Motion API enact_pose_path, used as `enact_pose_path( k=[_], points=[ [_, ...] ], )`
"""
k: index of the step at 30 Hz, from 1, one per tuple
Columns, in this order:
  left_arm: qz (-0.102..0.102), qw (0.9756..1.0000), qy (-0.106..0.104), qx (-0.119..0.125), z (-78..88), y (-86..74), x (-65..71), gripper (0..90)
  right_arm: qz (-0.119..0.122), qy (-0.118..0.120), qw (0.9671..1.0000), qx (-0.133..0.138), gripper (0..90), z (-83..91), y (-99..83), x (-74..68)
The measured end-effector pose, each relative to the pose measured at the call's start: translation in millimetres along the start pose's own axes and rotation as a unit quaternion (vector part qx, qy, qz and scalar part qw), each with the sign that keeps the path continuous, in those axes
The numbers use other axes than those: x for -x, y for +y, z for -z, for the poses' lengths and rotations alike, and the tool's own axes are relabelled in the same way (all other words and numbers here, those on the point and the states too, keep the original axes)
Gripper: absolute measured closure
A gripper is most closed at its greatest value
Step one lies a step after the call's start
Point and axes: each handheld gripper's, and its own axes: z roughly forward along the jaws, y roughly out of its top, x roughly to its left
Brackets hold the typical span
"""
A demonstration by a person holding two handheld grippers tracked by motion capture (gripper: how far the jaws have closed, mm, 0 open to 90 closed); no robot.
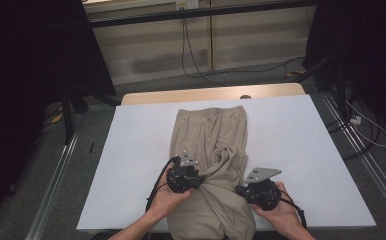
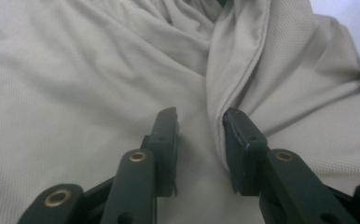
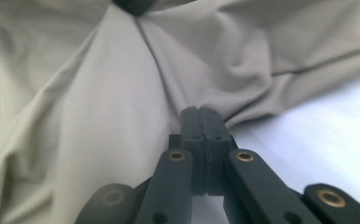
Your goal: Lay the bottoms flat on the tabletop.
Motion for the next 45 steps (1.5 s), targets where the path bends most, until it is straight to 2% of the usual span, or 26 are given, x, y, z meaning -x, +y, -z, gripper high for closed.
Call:
enact_pose_path(
  k=[3, 6, 8, 9, 10, 12, 13, 16, 18, 20, 23, 25, 26, 28, 29, 30, 31, 32, 33, 35, 36, 38, 39, 41, 44, 45],
  points=[
    [-0.007, 1.0, -0.004, 0.001, -5.1, 2.8, 5.5, 68.1, -0.005, -0.006, 1.0, 0.002, 89.8, 15.3, -6.5, 6.8],
    [-0.016, 0.9995, -0.027, 0.002, -11.1, 8.9, 17.8, 74.1, -0.009, -0.014, 0.9999, 0.006, 89.9, 29.4, -13.4, 13.4],
    [-0.023, 0.9981, -0.057, 0.007, -11.8, 13.9, 28.8, 86.0, -0.008, -0.016, 0.9998, 0.006, 89.9, 39.3, -18.8, 16.9],
    [-0.027, 0.9977, -0.062, 0.006, -12.0, 16.1, 33.2, 88.7, -0.005, -0.024, 0.9997, 0.005, 89.9, 45.7, -23.2, 18.5],
    [-0.036, 0.9968, -0.071, 0.007, -13.4, 19.5, 39.9, 89.1, -0.005, -0.027, 0.9996, 0.004, 89.9, 49.6, -26.4, 20.1],
    [-0.048, 0.9961, -0.073, 0.008, -16.8, 23.9, 47.5, 89.8, -0.009, -0.045, 0.999, 0.002, 89.9, 59.8, -34.8, 26.2],
    [-0.047, 0.996, -0.076, 0.009, -19.4, 26.5, 50.4, 90.0, -0.015, -0.05, 0.9986, 0.006, 89.9, 64.1, -37.7, 30.3],
    [-0.042, 0.9964, -0.069, 0.024, -24.7, 39.5, 52.7, 90.0, -0.031, -0.075, 0.9962, 0.032, 89.9, 75.8, -37.8, 43.9],
    [-0.036, 0.9969, -0.058, 0.038, -25.1, 49.9, 49.6, 90.0, -0.039, -0.092, 0.9937, 0.051, 89.9, 81.6, -32.5, 55.6],
    [-0.026, 0.9976, -0.046, 0.045, -26.5, 57.8, 43.4, 90.0, -0.041, -0.106, 0.9918, 0.058, 90.0, 83.3, -26.0, 65.4],
    [-0.004, 0.9987, -0.038, 0.034, -33.3, 59.0, 33.2, 90.0, -0.05, -0.111, 0.9903, 0.066, 90.0, 79.9, -19.5, 76.3],
    [0.003, 0.9992, -0.039, 0.01, -41.2, 55.5, 29.3, 90.0, -0.051, -0.107, 0.9913, 0.058, 89.5, 70.6, -19.8, 78.7],
    [0.006, 0.9993, -0.036, 0.008, -43.6, 53.1, 29.3, 90.0, -0.051, -0.106, 0.9918, 0.051, 87.6, 65.2, -21.2, 77.9],
    [0.008, 0.9994, -0.033, 0.001, -44.1, 50.7, 29.1, 88.5, -0.051, -0.112, 0.9919, 0.029, 78.0, 57.9, -23.7, 73.5],
    [0.013, 0.9995, -0.028, 0.001, -42.8, 50.0, 28.8, 81.2, -0.047, -0.115, 0.9918, 0.029, 73.5, 58.7, -23.9, 71.2],
    [0.013, 0.9994, -0.033, 0.003, -39.6, 49.4, 28.0, 72.9, -0.047, -0.113, 0.9918, 0.036, 68.3, 61.8, -23.7, 69.1],
    [0.009, 0.9993, -0.034, 0.009, -36.6, 48.8, 28.7, 68.9, -0.049, -0.113, 0.9913, 0.047, 63.5, 65.9, -23.2, 67.2],
    [-0.003, 0.9996, -0.027, 0.013, -30.7, 47.5, 31.7, 66.0, -0.05, -0.116, 0.9907, 0.051, 62.2, 69.1, -22.8, 65.4],
    [-0.008, 0.9994, -0.026, 0.019, -27.0, 46.5, 34.0, 61.8, -0.048, -0.107, 0.9913, 0.06, 63.1, 73.5, -22.8, 62.1],
    [-0.03, 0.9985, -0.029, 0.035, -16.8, 42.3, 43.1, 58.3, -0.04, -0.083, 0.9937, 0.063, 66.0, 75.9, -24.3, 53.6],
    [-0.044, 0.9976, -0.036, 0.039, -12.1, 40.1, 49.1, 58.4, -0.037, -0.073, 0.9949, 0.06, 69.4, 74.8, -24.9, 49.7],
    [-0.075, 0.9942, -0.065, 0.041, -9.2, 35.5, 62.9, 63.9, -0.023, -0.043, 0.9979, 0.043, 71.1, 67.6, -26.4, 40.0],
    [-0.083, 0.9934, -0.07, 0.037, -10.6, 34.2, 67.4, 67.0, -0.014, -0.032, 0.9989, 0.031, 70.0, 61.1, -26.4, 35.4],
    [-0.099, 0.9904, -0.091, 0.03, -18.7, 31.5, 75.4, 65.4, -0.008, -0.028, 0.9995, 0.012, 66.0, 50.6, -25.3, 31.7],
    [-0.12, 0.9883, -0.093, 0.014, -33.4, 28.4, 82.4, 56.1, -0.012, -0.027, 0.9995, -0.004, 59.5, 39.1, -24.5, 34.1],
    [-0.124, 0.9882, -0.089, 0.011, -35.4, 27.5, 83.2, 55.4, -0.014, -0.023, 0.9996, -0.012, 58.5, 35.3, -25.6, 35.8]
  ],
)
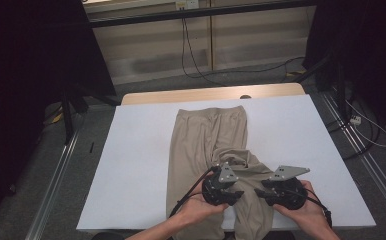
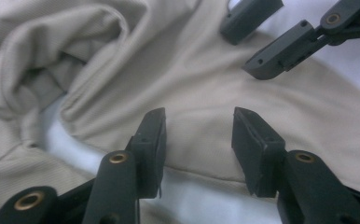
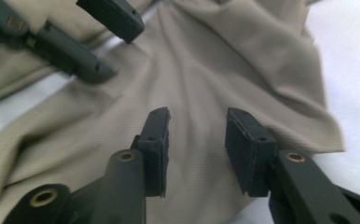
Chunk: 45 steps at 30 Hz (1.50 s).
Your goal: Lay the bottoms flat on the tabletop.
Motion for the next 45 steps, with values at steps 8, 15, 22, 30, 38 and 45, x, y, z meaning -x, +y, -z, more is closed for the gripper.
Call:
enact_pose_path(
  k=[8, 15, 22, 30, 38, 45],
  points=[
    [-0.017, 0.9996, -0.018, -0.009, 2.5, -6.9, 10.1, 90.0, 0.002, 0.009, 0.9998, -0.019, 90.0, 6.8, -8.0, -0.8],
    [-0.037, 0.9972, -0.06, -0.026, 20.1, -19.4, 35.8, 90.0, 0.061, 0.024, 0.997, -0.041, 90.0, 22.3, -19.0, -21.4],
    [-0.021, 0.9954, -0.087, -0.035, 30.6, -28.2, 42.8, 90.0, 0.061, 0.057, 0.9953, -0.048, 90.0, 33.2, -29.0, -38.3],
    [-0.006, 0.9938, -0.109, -0.021, 45.0, -32.3, 48.0, 85.8, 0.052, 0.097, 0.9933, -0.036, 72.0, 37.4, -29.0, -41.6],
    [-0.008, 0.999, -0.045, 0.002, 27.6, -11.2, 17.6, 71.4, 0.011, 0.032, 0.9994, 0.007, 62.4, 23.9, -8.9, -16.6],
    [-0.031, 0.9985, -0.038, -0.024, 20.9, -21.7, 26.3, 90.0, 0.023, 0.027, 0.9991, -0.023, 83.3, 8.6, -5.5, -19.9]
  ],
)
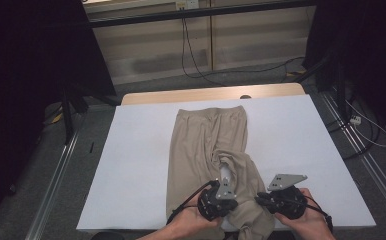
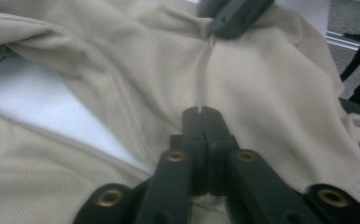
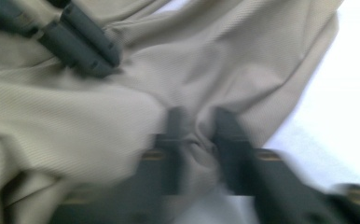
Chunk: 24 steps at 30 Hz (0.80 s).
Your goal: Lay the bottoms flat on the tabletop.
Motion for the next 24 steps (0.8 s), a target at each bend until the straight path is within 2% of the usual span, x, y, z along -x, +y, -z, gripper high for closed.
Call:
enact_pose_path(
  k=[2, 4, 7, 9, 10, 11, 12, 13, 14, 16, 17, 18, 19, 20, 21, 22, 24],
  points=[
    [0.012, 0.9995, -0.028, -0.008, 3.7, -2.2, 3.8, 90.0, 0.004, -0.006, 0.9999, -0.008, 86.4, 4.6, -3.9, -8.4],
    [0.014, 0.9991, -0.04, -0.007, 7.2, -6.7, 11.0, 90.0, 0.006, -0.001, 0.9999, -0.011, 86.6, 10.9, -9.7, -16.1],
    [0.012, 0.9979, -0.062, -0.012, 11.6, -10.2, 23.0, 90.0, 0.008, 0.013, 0.9997, -0.018, 86.4, 20.1, -17.8, -29.2],
    [0.001, 0.9971, -0.075, -0.013, 11.9, -12.1, 31.5, 90.0, 0.012, 0.023, 0.9994, -0.022, 85.8, 24.9, -22.4, -37.6],
    [0.005, 0.9964, -0.082, -0.016, 12.1, -12.3, 35.8, 90.0, 0.012, 0.027, 0.9993, -0.022, 85.4, 26.5, -24.1, -40.4],
    [0.001, 0.9962, -0.082, -0.028, 13.7, -12.3, 38.9, 90.0, 0.011, 0.033, 0.9991, -0.024, 84.0, 28.3, -26.0, -43.7],
    [0.006, 0.9955, -0.091, -0.025, 14.1, -13.5, 42.0, 90.0, 0.012, 0.038, 0.9989, -0.023, 79.8, 29.5, -27.7, -45.9],
    [0.008, 0.9954, -0.092, -0.026, 15.3, -14.2, 44.0, 88.0, 0.01, 0.046, 0.9987, -0.02, 71.8, 30.3, -28.8, -47.2],
    [0.012, 0.9945, -0.102, -0.022, 16.3, -15.4, 43.6, 82.9, 0.006, 0.052, 0.9985, -0.016, 65.6, 31.2, -29.0, -48.0],
    [0.013, 0.995, -0.098, -0.011, 18.9, -15.4, 40.5, 78.3, -0.002, 0.059, 0.9982, -0.004, 59.4, 31.5, -26.7, -45.4],
    [0.015, 0.9962, -0.085, -0.011, 21.4, -13.9, 37.6, 77.3, -0.008, 0.059, 0.9982, 0.007, 57.0, 31.8, -24.5, -42.1],
    [0.012, 0.9966, -0.081, -0.001, 23.9, -12.1, 30.1, 76.1, -0.018, 0.056, 0.9981, 0.021, 55.7, 32.1, -21.6, -37.5],
    [0.018, 0.9967, -0.078, 0.009, 24.9, -10.9, 26.1, 76.1, -0.027, 0.055, 0.9975, 0.036, 56.6, 32.3, -17.2, -30.5],
    [0.021, 0.9974, -0.066, 0.02, 26.5, -8.2, 19.1, 76.1, -0.032, 0.05, 0.9973, 0.044, 58.0, 32.1, -14.4, -26.4],
    [0.022, 0.9979, -0.056, 0.024, 26.5, -6.8, 15.1, 76.6, -0.034, 0.031, 0.9976, 0.051, 61.0, 30.8, -9.9, -19.0],
    [0.016, 0.9988, -0.041, 0.023, 24.6, -5.0, 8.6, 76.7, -0.036, 0.019, 0.9979, 0.051, 64.8, 29.0, -7.4, -14.1],
    [0.014, 0.9994, -0.029, 0.016, 15.0, -5.0, 2.5, 73.0, -0.051, 0.006, 0.9978, 0.041, 67.1, 20.0, -2.5, -1.3]
  ],
)
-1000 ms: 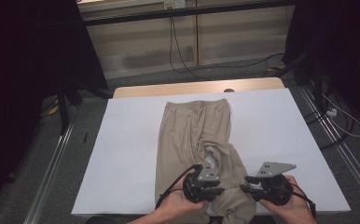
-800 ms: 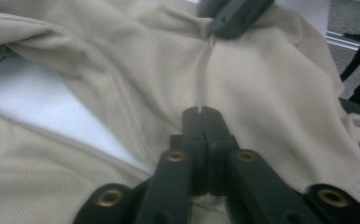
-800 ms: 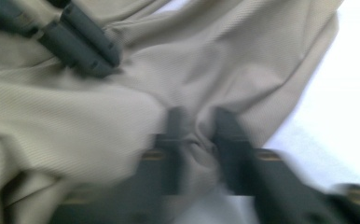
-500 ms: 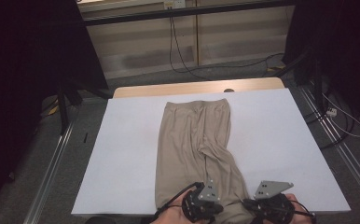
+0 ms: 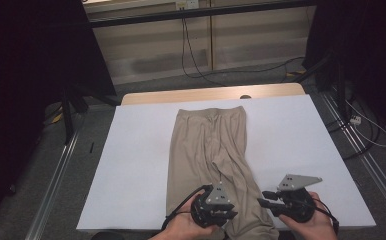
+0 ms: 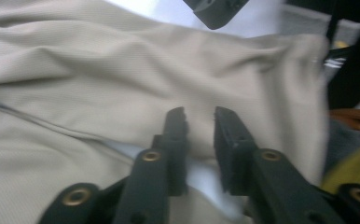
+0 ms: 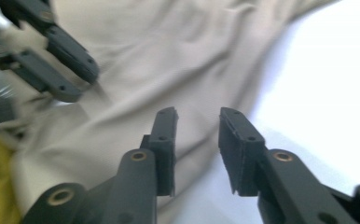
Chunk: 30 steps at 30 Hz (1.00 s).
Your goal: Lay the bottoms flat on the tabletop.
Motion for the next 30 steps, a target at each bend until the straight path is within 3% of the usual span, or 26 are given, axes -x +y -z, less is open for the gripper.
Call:
enact_pose_path(
  k=[2, 5, 6, 10, 14, 17, 18, 22, 24, 25, 26, 30],
  points=[
    [-0.015, 0.9998, 0.015, -0.004, -9.0, -3.7, 0.1, 70.8, 0.001, -0.017, 0.9997, -0.018, 61.5, -12.9, 3.1, 8.2],
    [-0.018, 0.9994, 0.022, -0.018, -5.9, -2.2, 1.9, 88.0, 0.004, -0.032, 0.9989, -0.035, 60.2, -28.2, 5.3, 14.1],
    [-0.014, 0.9995, 0.02, -0.02, -3.8, -4.3, 2.1, 88.7, 0.006, -0.032, 0.9988, -0.035, 63.1, -28.4, 5.9, 13.8],
    [0.009, 0.9995, 0.005, -0.029, 6.9, -11.5, 0.7, 89.2, 0.02, -0.003, 0.9991, -0.038, 88.5, -22.5, 0.4, 5.1],
    [0.019, 0.9995, -0.002, -0.025, 13.4, -19.2, 5.3, 89.1, 0.024, 0.005, 0.9987, -0.046, 90.0, -13.3, -8.0, -2.9],
    [0.006, 0.9996, 0.003, -0.029, 14.4, -19.9, 7.1, 89.0, 0.026, 0.01, 0.9985, -0.047, 90.0, -4.9, -13.7, -6.9],
    [0.015, 0.9996, 0.003, -0.025, 13.4, -19.6, 7.6, 89.0, 0.029, 0.004, 0.9985, -0.047, 90.0, -1.6, -15.4, -7.9],
    [0.019, 0.9996, 0.008, -0.018, 7.7, -15.6, 3.3, 88.6, 0.028, -0.014, 0.9986, -0.042, 90.0, 2.3, -15.7, -5.3],
    [0.015, 0.9996, 0.021, -0.013, 3.4, -11.6, 1.5, 88.4, 0.024, -0.048, 0.9975, -0.046, 90.0, 3.0, -15.6, 1.5],
    [0.015, 0.9995, 0.024, -0.012, 1.5, -10.2, 0.3, 88.0, 0.018, -0.051, 0.9975, -0.045, 90.0, 4.2, -16.0, 6.9],
    [0.025, 0.9994, 0.021, -0.006, -2.7, -8.3, -1.3, 87.7, 0.013, -0.057, 0.9973, -0.044, 90.0, 5.6, -16.8, 10.7],
    [0.031, 0.9993, 0.002, -0.02, -2.0, -6.0, -1.8, 88.4, -0.007, -0.076, 0.9961, -0.044, 90.0, 13.8, -22.5, 26.1]
  ],
)
